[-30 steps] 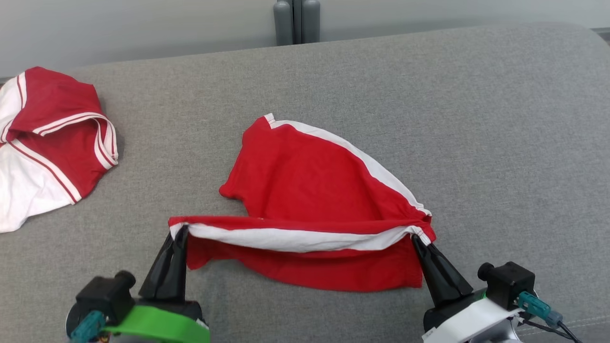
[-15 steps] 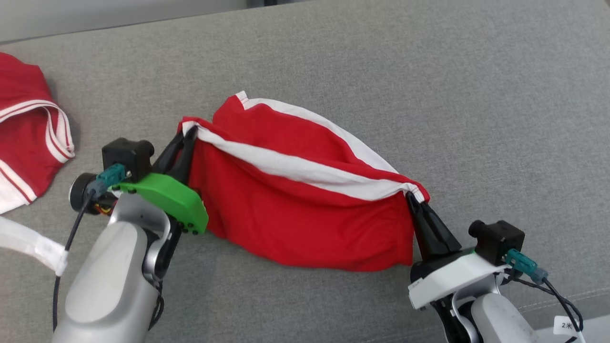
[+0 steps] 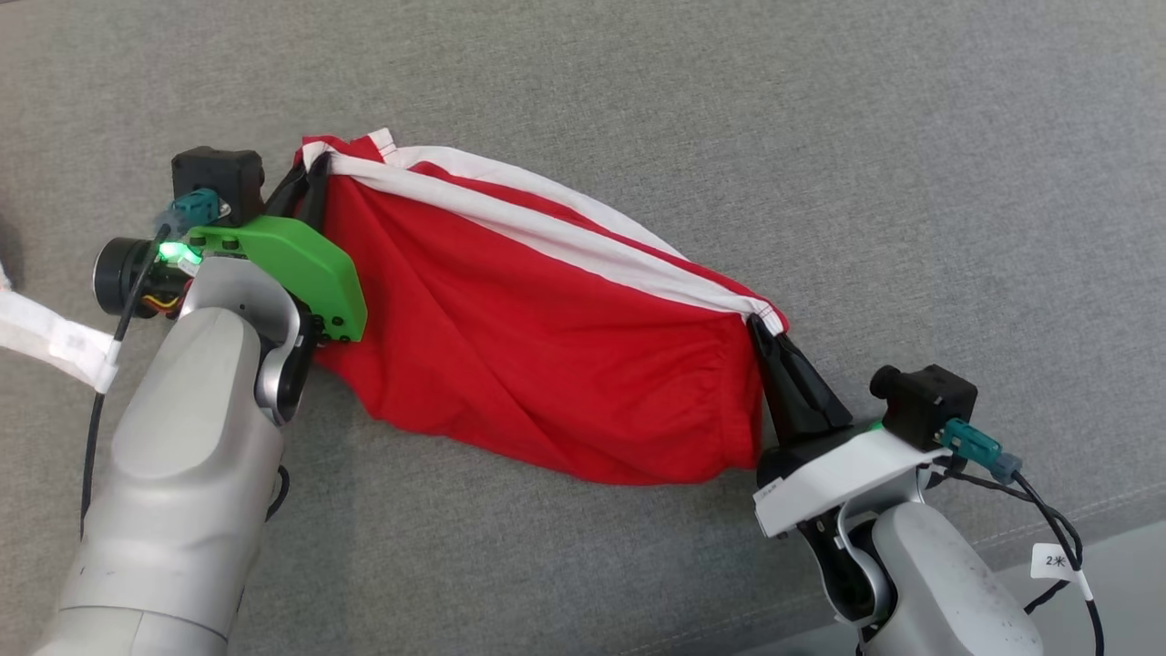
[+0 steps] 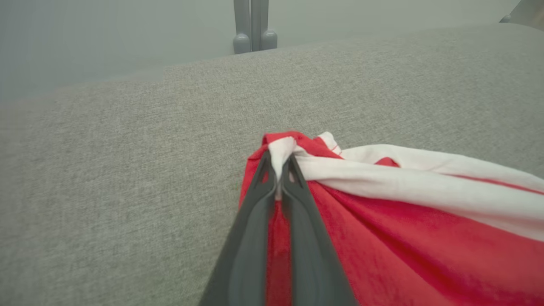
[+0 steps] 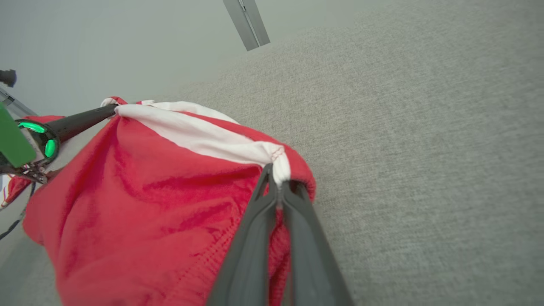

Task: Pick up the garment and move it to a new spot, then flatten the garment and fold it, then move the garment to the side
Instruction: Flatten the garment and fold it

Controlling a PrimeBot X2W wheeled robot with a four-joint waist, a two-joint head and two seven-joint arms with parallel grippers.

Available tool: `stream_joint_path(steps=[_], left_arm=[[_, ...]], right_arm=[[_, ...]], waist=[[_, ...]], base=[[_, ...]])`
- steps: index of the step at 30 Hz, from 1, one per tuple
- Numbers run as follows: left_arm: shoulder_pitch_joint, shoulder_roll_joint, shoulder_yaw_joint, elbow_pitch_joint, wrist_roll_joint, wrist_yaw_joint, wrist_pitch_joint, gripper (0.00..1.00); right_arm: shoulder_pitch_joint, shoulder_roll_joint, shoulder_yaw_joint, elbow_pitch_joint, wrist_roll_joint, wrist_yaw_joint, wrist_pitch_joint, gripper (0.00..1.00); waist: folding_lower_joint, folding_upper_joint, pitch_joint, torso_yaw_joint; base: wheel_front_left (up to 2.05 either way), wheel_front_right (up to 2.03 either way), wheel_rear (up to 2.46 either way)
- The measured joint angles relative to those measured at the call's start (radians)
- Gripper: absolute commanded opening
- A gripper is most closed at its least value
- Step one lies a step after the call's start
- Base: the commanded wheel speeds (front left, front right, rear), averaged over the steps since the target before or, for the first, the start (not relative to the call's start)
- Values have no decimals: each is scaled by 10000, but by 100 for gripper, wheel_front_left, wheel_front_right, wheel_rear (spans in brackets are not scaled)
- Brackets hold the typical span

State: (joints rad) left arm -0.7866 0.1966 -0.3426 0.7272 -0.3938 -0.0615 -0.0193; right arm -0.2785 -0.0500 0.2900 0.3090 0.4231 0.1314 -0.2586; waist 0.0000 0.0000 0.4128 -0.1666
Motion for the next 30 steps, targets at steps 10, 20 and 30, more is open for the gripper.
stream_joint_path(steps=[10,20,30], left_arm=[[-480,-228,-211,840,82,-15,-518,100],[322,-253,-374,33,-151,-180,-790,100],[2093,510,-504,-2253,-412,50,823,100]], right_arm=[[-106,4,-336,-234,-81,0,-31,100],[823,4,-1026,-1099,-756,-2,-40,100],[1772,2,-2140,-2098,-1473,-2,77,100]], waist=[[0,0,0,-68],[0,0,-545,180],[0,0,-1345,427]], base=[[0,0,0],[0,0,0],[0,0,0]])
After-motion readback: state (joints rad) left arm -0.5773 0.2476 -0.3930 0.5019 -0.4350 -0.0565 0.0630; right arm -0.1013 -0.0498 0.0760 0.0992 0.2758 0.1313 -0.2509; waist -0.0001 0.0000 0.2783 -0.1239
